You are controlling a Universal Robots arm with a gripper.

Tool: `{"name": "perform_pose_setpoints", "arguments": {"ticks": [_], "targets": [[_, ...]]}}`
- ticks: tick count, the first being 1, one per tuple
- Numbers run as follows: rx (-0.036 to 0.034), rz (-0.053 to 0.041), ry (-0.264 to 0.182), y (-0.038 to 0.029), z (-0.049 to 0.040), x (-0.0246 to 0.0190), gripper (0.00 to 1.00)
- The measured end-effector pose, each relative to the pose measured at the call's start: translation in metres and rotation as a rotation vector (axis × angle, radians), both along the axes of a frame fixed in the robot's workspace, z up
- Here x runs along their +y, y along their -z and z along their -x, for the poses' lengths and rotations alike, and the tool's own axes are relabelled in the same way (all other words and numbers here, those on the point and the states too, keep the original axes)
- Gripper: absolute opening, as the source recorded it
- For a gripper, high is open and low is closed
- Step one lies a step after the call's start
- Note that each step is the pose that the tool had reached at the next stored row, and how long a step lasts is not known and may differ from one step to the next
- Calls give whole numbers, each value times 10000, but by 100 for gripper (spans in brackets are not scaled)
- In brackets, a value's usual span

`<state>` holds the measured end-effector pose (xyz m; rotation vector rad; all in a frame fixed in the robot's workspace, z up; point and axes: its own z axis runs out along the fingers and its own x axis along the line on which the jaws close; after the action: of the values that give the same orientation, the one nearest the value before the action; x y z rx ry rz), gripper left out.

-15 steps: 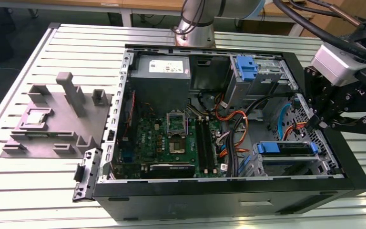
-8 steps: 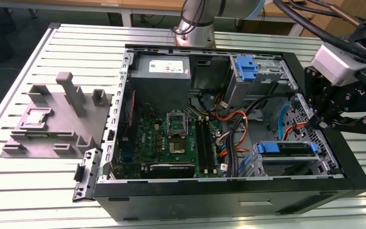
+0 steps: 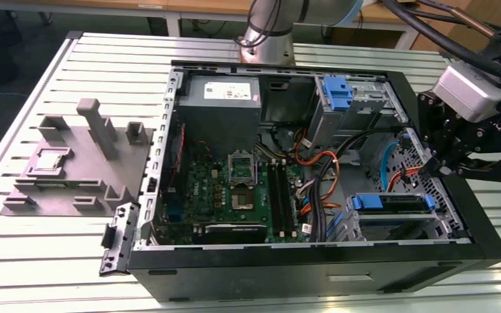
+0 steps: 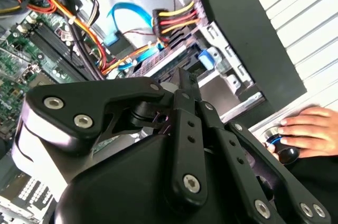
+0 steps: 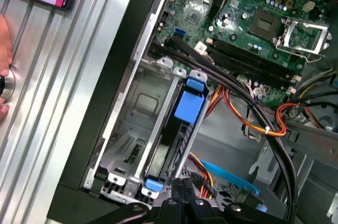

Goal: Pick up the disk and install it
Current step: 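Insert the first disk wire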

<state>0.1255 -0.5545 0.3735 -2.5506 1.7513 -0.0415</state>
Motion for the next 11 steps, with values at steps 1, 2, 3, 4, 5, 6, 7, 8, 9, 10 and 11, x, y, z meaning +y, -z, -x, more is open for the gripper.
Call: {"name": "perform_pose_setpoints", "arguments": {"ticks": [1, 2, 3, 4, 5, 6, 7, 8, 9, 10, 11], "targets": [[0, -1, 0, 2, -21, 10, 10], [-1, -2, -1, 4, -38, 23, 10], [0, -1, 0, 5, -49, 38, 10], [0, -1, 1, 7, -61, 53, 10], [-1, -1, 1, 9, -73, 69, 10], [0, -2, 0, 13, -88, 90, 10], [-1, -2, 0, 16, -104, 109, 10], [-1, -1, 1, 19, -118, 130, 10], [0, -2, 1, 22, -132, 152, 10], [-1, -1, 0, 25, -145, 170, 10], [-1, -1, 0, 29, -157, 186, 10]]}}
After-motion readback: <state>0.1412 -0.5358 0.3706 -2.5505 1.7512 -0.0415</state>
